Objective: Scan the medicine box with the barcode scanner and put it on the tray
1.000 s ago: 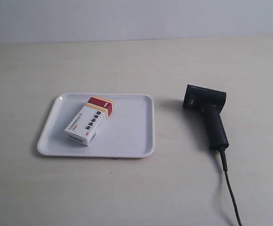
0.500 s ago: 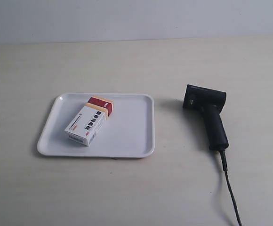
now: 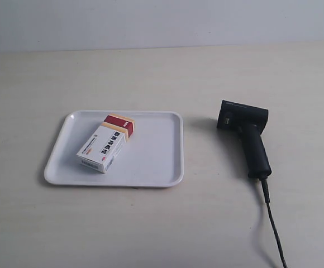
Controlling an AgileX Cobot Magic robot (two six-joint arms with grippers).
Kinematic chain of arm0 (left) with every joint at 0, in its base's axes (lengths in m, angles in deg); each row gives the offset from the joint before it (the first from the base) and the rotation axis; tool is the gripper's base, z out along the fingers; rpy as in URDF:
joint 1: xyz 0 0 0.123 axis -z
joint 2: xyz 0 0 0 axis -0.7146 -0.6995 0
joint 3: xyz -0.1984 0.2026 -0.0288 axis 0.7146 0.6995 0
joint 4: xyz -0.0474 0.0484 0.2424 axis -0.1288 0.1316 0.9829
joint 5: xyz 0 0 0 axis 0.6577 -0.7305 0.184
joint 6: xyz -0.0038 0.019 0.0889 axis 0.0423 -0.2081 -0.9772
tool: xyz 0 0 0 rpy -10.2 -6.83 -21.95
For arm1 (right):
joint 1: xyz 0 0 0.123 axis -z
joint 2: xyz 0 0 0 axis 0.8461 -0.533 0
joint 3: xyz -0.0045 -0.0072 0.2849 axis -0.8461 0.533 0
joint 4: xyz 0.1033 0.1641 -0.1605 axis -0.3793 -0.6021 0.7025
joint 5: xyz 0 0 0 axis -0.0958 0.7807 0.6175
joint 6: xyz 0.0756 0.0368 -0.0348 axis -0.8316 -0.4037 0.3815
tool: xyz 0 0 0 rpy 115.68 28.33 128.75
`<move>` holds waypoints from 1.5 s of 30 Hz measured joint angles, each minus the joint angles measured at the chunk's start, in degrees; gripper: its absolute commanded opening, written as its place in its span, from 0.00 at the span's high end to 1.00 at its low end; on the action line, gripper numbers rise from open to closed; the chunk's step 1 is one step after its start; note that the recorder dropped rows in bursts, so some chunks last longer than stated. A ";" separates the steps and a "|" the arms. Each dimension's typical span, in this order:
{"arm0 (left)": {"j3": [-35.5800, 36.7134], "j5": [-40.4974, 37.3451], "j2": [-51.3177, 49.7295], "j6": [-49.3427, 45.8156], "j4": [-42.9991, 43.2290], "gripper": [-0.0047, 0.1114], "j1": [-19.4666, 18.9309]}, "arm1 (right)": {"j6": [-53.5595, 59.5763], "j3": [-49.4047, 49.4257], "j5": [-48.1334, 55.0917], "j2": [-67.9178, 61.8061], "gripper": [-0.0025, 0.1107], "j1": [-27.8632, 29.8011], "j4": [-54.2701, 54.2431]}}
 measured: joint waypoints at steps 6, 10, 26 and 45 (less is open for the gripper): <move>0.00 0.00 0.00 0.00 0.00 0.95 0.00 | -0.24 1.47 0.05 2.40 0.98 0.00 -0.40; 0.00 0.00 0.00 0.00 0.00 0.95 0.00 | -0.24 1.47 0.40 2.99 0.98 1.48 -0.40; 0.00 0.00 0.00 0.00 0.00 0.95 0.00 | -0.24 1.47 3.93 2.99 0.98 2.21 -0.40; 0.00 0.00 0.00 0.00 0.00 0.95 0.00 | -0.24 1.47 4.03 2.99 0.98 2.21 -0.40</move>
